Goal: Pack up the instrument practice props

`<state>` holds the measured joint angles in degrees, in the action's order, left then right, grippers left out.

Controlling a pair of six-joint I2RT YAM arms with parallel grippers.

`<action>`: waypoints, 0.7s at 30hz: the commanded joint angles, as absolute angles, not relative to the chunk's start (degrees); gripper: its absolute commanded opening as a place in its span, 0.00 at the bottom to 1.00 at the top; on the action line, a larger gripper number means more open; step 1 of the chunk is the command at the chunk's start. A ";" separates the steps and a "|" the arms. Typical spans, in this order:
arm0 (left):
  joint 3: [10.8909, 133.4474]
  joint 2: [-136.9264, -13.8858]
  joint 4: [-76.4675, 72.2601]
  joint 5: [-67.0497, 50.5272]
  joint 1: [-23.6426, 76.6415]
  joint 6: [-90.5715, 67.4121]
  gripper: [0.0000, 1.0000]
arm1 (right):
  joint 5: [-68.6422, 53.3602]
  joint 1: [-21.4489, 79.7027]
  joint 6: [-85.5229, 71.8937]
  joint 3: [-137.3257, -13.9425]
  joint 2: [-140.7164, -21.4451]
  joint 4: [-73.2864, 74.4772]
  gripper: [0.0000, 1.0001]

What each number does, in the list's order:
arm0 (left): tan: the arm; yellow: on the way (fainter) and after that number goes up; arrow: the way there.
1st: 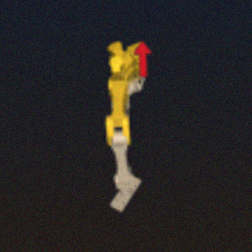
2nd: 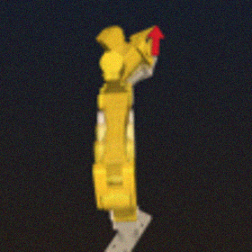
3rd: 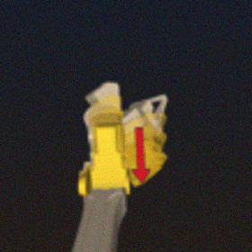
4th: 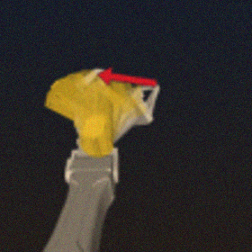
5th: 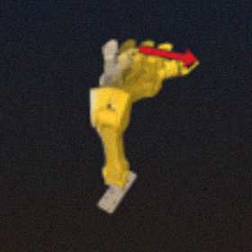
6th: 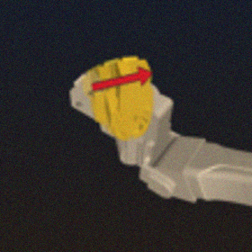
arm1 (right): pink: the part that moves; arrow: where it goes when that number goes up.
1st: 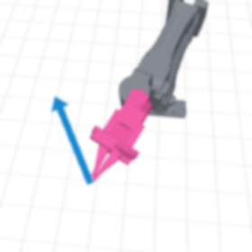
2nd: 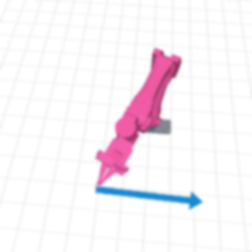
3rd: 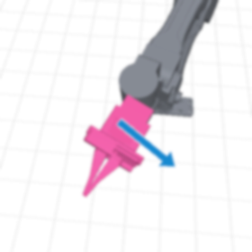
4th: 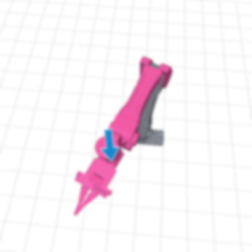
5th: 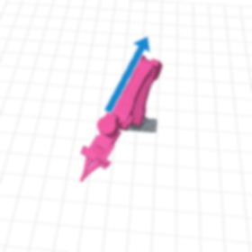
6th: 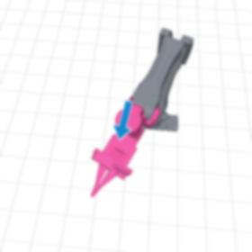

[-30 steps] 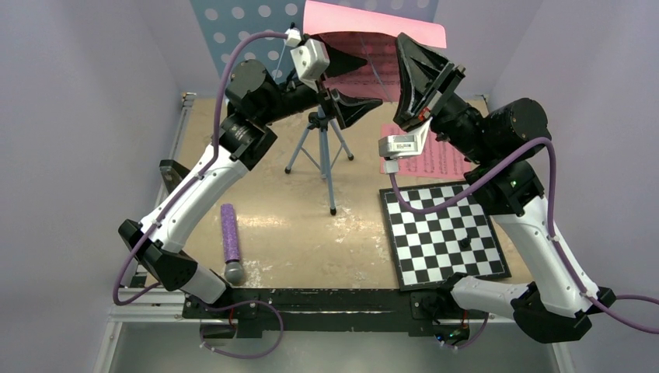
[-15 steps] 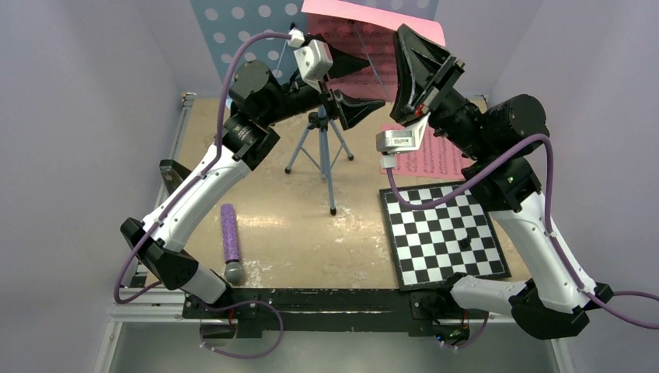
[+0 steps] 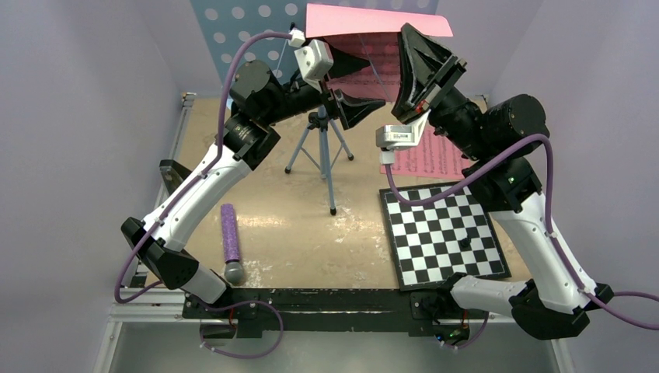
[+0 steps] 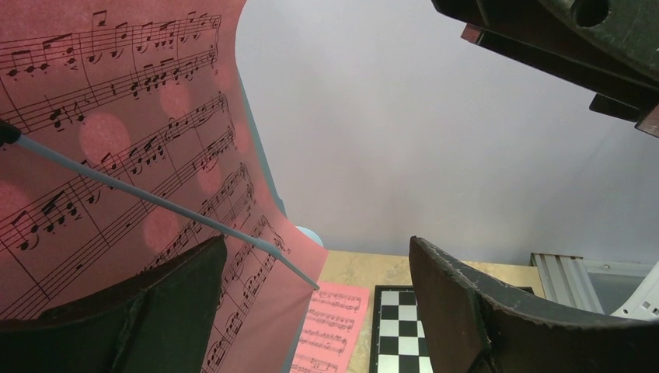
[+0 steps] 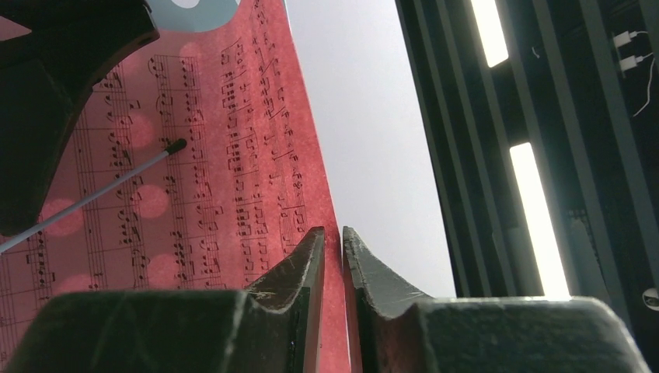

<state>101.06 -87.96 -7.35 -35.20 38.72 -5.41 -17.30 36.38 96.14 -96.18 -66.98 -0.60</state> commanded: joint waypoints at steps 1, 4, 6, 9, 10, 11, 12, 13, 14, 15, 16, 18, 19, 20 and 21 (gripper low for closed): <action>102.87 -87.43 -10.29 -34.39 39.02 -6.46 0.91 | -14.53 36.83 95.09 -97.09 -65.77 0.98 0.17; 102.38 -86.97 -10.37 -34.37 39.02 -6.35 0.91 | -13.43 37.32 94.69 -96.45 -65.30 2.02 0.22; 102.03 -86.57 -10.38 -34.37 39.02 -6.33 0.91 | -13.13 37.63 94.55 -95.93 -64.94 2.09 0.23; 101.53 -86.16 -10.38 -34.44 39.02 -6.33 0.91 | -12.54 37.96 94.63 -95.86 -64.61 2.62 0.23; 101.42 -86.09 -10.39 -34.45 39.07 -6.33 0.91 | -12.42 38.08 94.66 -95.85 -64.49 2.82 0.23; 101.33 -86.03 -10.49 -34.45 39.11 -6.28 0.90 | -12.29 38.13 94.61 -95.83 -64.40 3.11 0.23; 101.22 -86.03 -10.47 -34.45 39.11 -6.20 0.90 | -12.16 38.14 94.58 -95.91 -64.34 3.32 0.23; 101.10 -86.04 -10.58 -34.33 39.11 -6.11 0.90 | -12.01 38.16 94.49 -96.03 -64.39 3.67 0.21; 101.07 -86.04 -10.63 -34.22 39.11 -6.07 0.90 | -11.88 38.21 94.41 -96.28 -64.46 3.93 0.18; 100.96 -86.04 -10.75 -34.13 39.11 -6.07 0.90 | -11.75 38.16 94.40 -96.49 -64.51 4.14 0.13; 100.96 -86.11 -10.91 -34.10 39.11 -6.06 0.90 | -11.70 38.18 94.41 -96.70 -64.70 4.21 0.08; 100.76 -86.14 -11.26 -34.10 39.11 -6.13 0.90 | -11.63 38.18 94.41 -97.27 -64.98 4.06 0.00; 100.56 -86.07 -11.51 -34.10 39.11 -6.22 0.90 | -11.60 38.17 94.29 -97.70 -65.25 3.98 0.00; 100.45 -86.05 -11.78 -34.04 39.11 -6.38 0.90 | -11.49 38.18 94.07 -98.26 -65.53 3.89 0.00; 100.22 -85.97 -12.08 -33.97 39.11 -6.46 0.90 | -11.43 38.18 94.00 -98.78 -65.76 3.95 0.00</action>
